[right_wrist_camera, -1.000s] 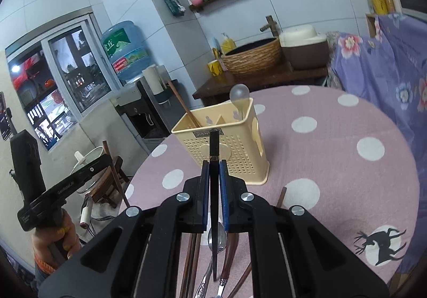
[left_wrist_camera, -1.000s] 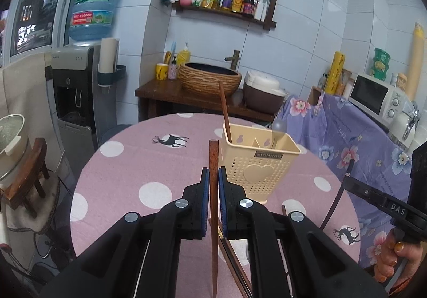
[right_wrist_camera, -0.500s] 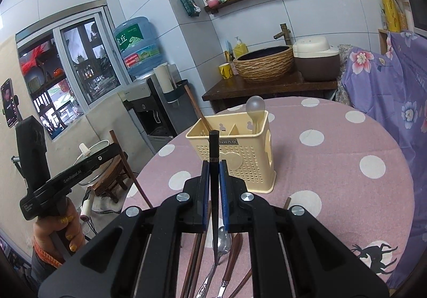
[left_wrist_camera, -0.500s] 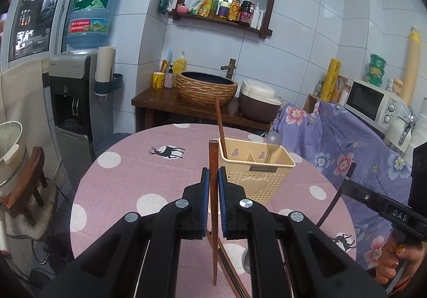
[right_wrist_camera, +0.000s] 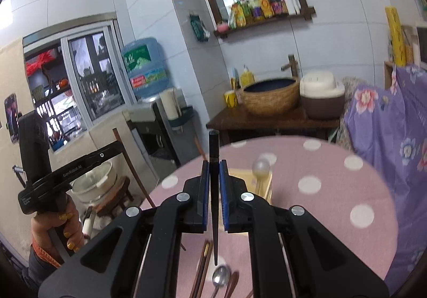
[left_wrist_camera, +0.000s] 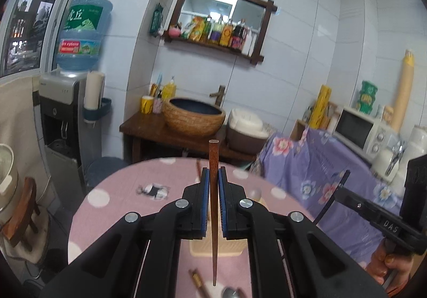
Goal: Organize utensils
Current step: 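Lift both chopsticks and carry them over the utensil holder, then open both tools to drop the chopsticks into the holder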
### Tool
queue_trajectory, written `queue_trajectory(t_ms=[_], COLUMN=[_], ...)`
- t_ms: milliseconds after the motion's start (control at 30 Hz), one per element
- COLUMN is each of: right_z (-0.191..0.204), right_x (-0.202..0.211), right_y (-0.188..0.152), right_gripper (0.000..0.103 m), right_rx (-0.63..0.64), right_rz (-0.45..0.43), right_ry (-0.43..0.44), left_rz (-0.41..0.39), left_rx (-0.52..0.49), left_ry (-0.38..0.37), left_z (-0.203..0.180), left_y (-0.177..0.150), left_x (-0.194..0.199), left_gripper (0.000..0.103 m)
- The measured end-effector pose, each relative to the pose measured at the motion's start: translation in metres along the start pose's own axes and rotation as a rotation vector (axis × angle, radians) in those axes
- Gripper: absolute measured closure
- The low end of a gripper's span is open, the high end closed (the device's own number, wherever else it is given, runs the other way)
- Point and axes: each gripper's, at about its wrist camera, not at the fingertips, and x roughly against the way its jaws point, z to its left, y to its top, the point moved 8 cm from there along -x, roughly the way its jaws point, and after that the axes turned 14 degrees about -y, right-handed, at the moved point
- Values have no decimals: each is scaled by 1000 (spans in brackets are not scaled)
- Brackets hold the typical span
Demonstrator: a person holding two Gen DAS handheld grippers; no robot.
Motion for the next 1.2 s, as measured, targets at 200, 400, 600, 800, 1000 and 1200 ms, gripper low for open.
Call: queue_trajectory(t_ms=[200, 400, 600, 800, 1000, 1200], right_z=[-4, -16, -34, -43, -45, -47], right_x=[-5, -49, -90, -107, -107, -96], right_y=[70, 53, -8, -40, -45, -55], right_gripper=[95, 95, 95, 95, 95, 52], right_rx=[-28, -12, -39, -59, -61, -51], right_rz=[-150, -160, -49, 6, 4, -11], right_ry=[-99, -209, -232, -241, -237, -260], left_rz=[-131, -133, -46, 27, 70, 80], left_rx=[1, -15, 18, 54, 90, 109], left_ry=[7, 79, 109, 113, 130, 107], left_z=[-17, -11, 14, 33, 46, 46], left_y=[68, 51, -4, -43, -61, -74], left_x=[-21, -62, -87, -99, -107, -99], left_gripper=[95, 95, 95, 95, 95, 53])
